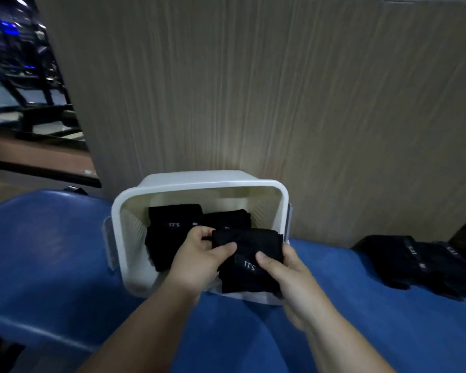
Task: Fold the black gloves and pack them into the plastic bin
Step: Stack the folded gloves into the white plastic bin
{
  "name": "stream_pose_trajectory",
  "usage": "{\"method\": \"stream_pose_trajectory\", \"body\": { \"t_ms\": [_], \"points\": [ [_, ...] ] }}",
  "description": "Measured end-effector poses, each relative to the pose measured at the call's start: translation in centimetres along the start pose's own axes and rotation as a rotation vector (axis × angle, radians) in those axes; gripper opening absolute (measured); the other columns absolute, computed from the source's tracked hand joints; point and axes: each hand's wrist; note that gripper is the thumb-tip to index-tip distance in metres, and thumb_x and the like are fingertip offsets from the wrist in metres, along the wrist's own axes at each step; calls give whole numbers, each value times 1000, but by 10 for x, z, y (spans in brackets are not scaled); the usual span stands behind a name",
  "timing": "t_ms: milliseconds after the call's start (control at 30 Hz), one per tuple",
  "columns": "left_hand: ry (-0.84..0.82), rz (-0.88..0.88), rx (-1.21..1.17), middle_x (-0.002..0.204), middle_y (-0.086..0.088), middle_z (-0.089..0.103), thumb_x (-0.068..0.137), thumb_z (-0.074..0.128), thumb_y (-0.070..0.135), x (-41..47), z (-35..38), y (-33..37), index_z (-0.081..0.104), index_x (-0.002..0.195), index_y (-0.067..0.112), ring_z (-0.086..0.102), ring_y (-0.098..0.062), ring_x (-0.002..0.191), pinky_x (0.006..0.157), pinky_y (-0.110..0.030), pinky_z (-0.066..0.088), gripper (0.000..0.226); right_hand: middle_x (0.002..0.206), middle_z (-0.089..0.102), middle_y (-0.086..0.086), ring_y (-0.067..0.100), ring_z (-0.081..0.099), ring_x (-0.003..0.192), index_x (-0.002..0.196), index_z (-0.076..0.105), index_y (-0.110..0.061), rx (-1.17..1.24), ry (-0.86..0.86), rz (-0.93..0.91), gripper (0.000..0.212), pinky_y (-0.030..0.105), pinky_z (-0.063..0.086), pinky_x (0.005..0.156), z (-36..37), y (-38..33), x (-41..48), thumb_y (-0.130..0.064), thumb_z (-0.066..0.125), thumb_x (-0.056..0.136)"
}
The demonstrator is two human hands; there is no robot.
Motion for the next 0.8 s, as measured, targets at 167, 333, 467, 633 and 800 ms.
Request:
{"method": "stream_pose_trajectory", "body": {
  "t_ms": [167, 333, 467, 633, 800],
  "points": [
    [103, 171, 200, 90, 0, 72, 83, 73, 23, 10, -20, 8, 52, 108, 25, 70, -15, 84, 81, -40, 58, 32, 100, 74, 7, 23, 70, 96, 111, 63, -15, -42, 73, -51, 20, 37, 55, 85, 27, 0, 26, -9, 59, 93],
    [292, 424, 684, 110, 7, 57, 86, 62, 43, 19, -26, 12, 50, 125, 24, 52, -14, 107, 92, -31, 44, 45, 102, 73, 2, 20, 69, 97, 111, 62, -22, -88, 177, -136, 22, 39, 56, 86, 40, -4, 49, -14, 63, 90],
    [384, 462, 958, 127, -2, 51, 89, 52, 49, 31, -31, 15, 52, 128, 22, 37, -23, 124, 108, -39, 29, 48, 103, 70, -1, 16, 67, 97, 104, 59, -28, -166, 237, -184, 20, 40, 55, 89, 48, -9, 64, -17, 64, 90],
    [308, 471, 1008, 137, -1, 48, 95, 45, 46, 43, -39, 10, 45, 138, 24, 35, -22, 130, 112, -36, 25, 48, 97, 68, -1, 18, 66, 92, 101, 55, -21, -306, 317, -222, 15, 44, 56, 87, 56, -18, 81, -22, 64, 89],
    [232, 468, 1105, 139, 7, 47, 98, 37, 44, 51, -45, 2, 43, 138, 28, 35, -14, 133, 112, -31, 21, 43, 98, 57, -8, 15, 55, 92, 124, 49, -17, -508, 395, -235, 37, 25, 39, 76, 60, -24, 91, -28, 62, 91]
  ]
}}
Point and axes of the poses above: each hand's wrist, its own x-axis towards the middle knuckle, its own z-axis out of the palm, y = z × x
